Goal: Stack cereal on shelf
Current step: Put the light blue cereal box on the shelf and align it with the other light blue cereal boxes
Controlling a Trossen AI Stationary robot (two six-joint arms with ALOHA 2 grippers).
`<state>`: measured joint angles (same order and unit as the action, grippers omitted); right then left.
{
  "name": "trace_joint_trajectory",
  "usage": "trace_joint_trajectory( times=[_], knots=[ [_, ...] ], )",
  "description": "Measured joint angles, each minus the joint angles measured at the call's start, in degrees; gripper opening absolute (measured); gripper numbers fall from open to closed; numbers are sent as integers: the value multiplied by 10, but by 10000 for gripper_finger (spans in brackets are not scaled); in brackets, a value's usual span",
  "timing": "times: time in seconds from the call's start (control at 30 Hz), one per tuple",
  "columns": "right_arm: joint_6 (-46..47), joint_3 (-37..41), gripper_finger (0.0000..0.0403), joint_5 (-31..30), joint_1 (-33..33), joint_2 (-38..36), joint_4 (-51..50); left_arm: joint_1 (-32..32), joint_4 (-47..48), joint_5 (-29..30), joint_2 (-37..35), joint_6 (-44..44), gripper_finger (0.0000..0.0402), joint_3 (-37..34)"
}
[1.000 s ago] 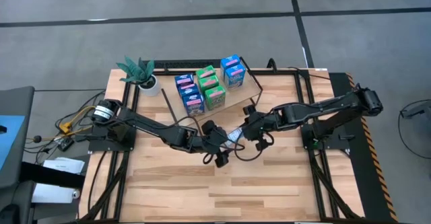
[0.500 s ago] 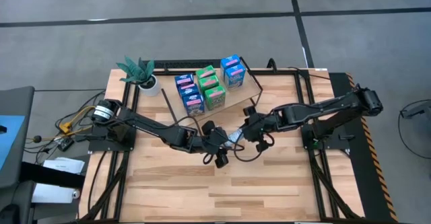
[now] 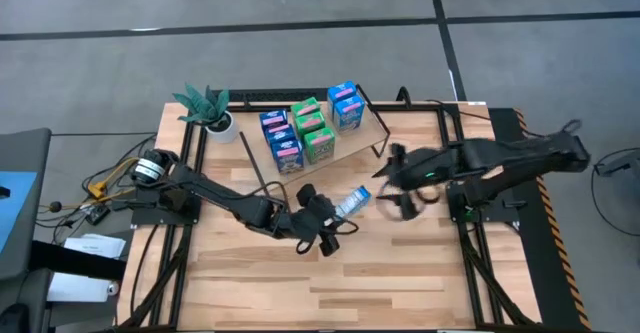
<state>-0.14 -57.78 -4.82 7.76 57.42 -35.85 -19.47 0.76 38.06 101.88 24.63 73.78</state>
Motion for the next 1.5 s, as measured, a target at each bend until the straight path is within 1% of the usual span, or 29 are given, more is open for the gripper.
trace_joint_trajectory(
  times=[0.07,0.13,0.2,0.3,0.4,0.47,0.53,0.6,0.73,0.8,0.97,1.03,1.13,1.23,1.3,1.43,1.5],
  knots=[
    [46,7,288,3,11,-51,3,-10,-45,14,-4,-30,168,0],
    [80,17,288,2,24,-96,10,-12,-110,-2,-4,-68,168,0],
    [107,22,288,2,35,-131,43,-12,-163,-35,-7,-114,168,0],
    [129,28,288,2,48,-161,92,3,-232,-112,-19,-178,168,-1],
    [138,29,288,2,69,-176,143,19,-271,-177,-44,-210,168,-1],
    [137,29,288,2,86,-183,182,26,-288,-197,-63,-220,168,-1],
    [123,29,288,2,102,-192,221,32,-285,-198,-83,-223,168,0],
    [93,29,287,-19,122,-198,237,38,-284,-199,-94,-224,168,0],
    [25,29,286,-131,158,-200,216,46,-283,-217,-100,-219,168,0],
    [1,29,286,-161,170,-196,220,46,-284,-224,-100,-219,168,0],
    [-44,29,288,-166,176,-177,271,51,-288,-224,-105,-211,168,-1],
    [-53,29,296,-167,176,-175,275,55,-285,-224,-117,-217,168,-1],
    [-35,29,328,-172,176,-177,291,62,-267,-222,-136,-224,168,0],
    [-31,29,377,-195,176,-177,285,67,-255,-229,-142,-225,168,0],
    [-39,29,393,-198,175,-176,277,70,-252,-238,-142,-226,168,0],
    [-77,29,372,-194,167,-155,287,74,-235,-239,-142,-225,168,0],
    [-79,29,363,-192,165,-147,288,76,-236,-240,-142,-225,169,0]
  ],
)
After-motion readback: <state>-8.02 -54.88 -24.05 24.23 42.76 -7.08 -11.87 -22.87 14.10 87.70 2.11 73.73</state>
